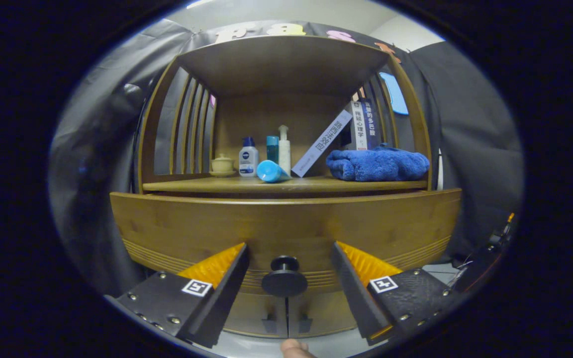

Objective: Pull open the drawer, take out the items inside it, and place them on the countertop above the cabinet.

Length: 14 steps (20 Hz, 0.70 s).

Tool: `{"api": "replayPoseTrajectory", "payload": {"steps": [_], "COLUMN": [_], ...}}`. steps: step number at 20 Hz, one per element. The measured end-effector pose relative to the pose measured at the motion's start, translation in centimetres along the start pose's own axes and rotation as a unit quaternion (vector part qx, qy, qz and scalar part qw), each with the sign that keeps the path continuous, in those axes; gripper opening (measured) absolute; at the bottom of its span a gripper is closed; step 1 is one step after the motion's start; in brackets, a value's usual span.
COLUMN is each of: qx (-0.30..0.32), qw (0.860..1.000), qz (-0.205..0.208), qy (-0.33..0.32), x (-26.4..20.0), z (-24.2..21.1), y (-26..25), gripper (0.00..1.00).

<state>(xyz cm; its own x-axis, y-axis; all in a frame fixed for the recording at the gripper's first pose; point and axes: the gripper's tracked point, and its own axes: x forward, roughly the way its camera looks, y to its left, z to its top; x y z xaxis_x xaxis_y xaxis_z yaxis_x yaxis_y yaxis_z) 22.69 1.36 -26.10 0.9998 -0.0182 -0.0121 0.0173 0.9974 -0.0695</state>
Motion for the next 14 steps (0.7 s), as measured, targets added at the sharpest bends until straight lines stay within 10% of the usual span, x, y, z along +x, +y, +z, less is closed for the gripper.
{"api": "replayPoseTrajectory", "payload": {"steps": [14], "qx": [-0.008], "qw": [1.0], "qz": [0.0], "qy": [-0.025], "x": [5.6], "z": [-0.2], "y": [0.3], "gripper": [0.99]}}
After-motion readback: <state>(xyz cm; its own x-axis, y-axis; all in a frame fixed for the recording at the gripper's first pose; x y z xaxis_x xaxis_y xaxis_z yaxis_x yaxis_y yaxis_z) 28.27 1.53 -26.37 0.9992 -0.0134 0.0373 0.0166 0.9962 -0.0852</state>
